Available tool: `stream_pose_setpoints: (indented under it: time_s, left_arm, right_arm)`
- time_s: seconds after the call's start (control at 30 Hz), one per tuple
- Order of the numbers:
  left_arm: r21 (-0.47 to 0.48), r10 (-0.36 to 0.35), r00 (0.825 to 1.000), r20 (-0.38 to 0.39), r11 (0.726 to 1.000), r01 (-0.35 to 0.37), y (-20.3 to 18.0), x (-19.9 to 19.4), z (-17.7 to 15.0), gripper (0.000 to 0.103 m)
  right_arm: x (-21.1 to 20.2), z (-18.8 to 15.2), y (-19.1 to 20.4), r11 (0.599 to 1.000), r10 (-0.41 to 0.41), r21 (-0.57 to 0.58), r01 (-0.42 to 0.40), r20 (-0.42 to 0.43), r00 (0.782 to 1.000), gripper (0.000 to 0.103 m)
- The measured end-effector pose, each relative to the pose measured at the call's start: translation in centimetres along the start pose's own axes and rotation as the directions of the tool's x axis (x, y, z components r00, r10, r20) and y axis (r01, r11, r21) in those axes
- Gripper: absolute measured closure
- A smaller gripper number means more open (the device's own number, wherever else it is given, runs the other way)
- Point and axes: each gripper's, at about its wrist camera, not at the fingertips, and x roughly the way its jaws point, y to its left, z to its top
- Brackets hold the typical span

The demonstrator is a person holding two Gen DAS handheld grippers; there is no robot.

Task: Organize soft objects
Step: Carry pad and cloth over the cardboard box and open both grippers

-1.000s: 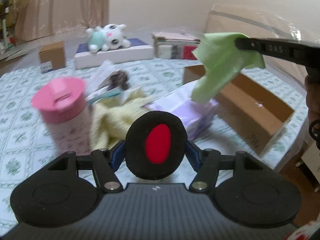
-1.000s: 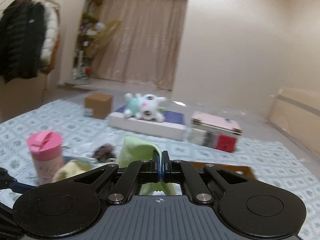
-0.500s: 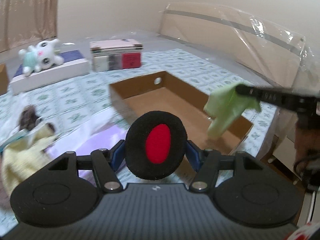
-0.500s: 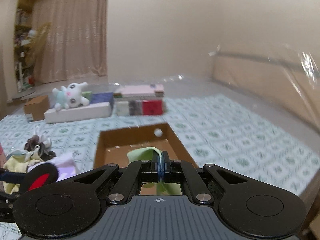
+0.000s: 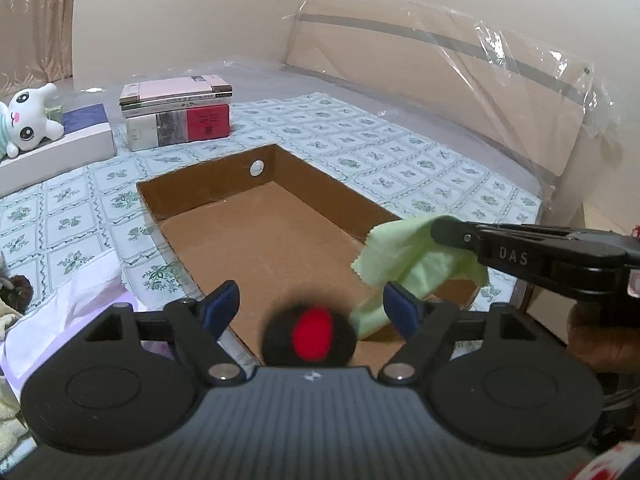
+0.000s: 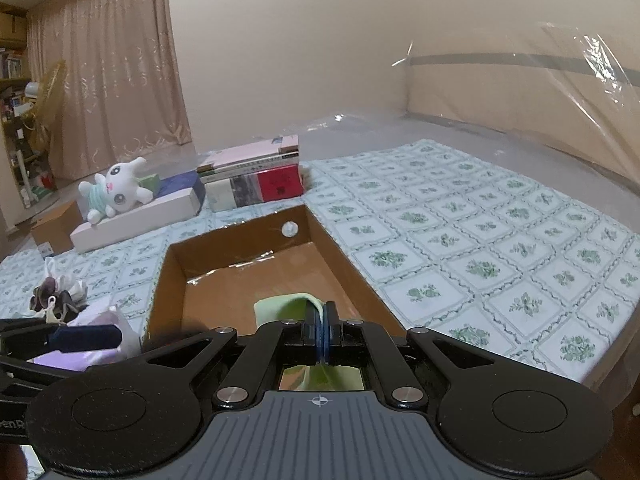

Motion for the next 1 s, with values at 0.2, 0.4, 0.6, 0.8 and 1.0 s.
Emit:
stream_pose_setpoints:
  time_s: [0.2,0.4,0.6,0.8,1.0]
  left_arm:
    - [0.009,0.047,0.999,-0.017,0.999,-0.047,0.8,-0.9,-0.8,0.026]
    - [-0.019,0.082,0.995,-0.049,0.996,-0.083,2.0,-1.8,-2.0,0.026]
    - [-0.032,0.096,0.993,-0.065,0.995,-0.098,2.7,-2.3,-2.6,0.026]
    - [-0.053,0.110,0.990,-0.082,0.992,-0.115,3.3,-3.1,-3.1,0.026]
    - [-0.070,0.135,0.986,-0.098,0.987,-0.143,4.0,-4.2,-3.7,0.026]
  right_arm:
    - [0.2,-0.5,-0.2,1.000,0.010,0.005,-0.010,-0.017,1.000,0.101]
    - [1.1,-1.0,0.7,0.999,0.041,-0.002,-0.041,-0.041,0.998,0.101]
    - [2.6,-1.6,0.9,0.997,0.078,0.006,-0.078,-0.108,0.991,0.101]
    - [2.1,-1.9,0.8,0.998,0.069,0.011,-0.069,-0.091,0.993,0.035]
    - [0.6,-1.7,1.2,0.998,0.067,0.004,-0.067,-0.072,0.995,0.032]
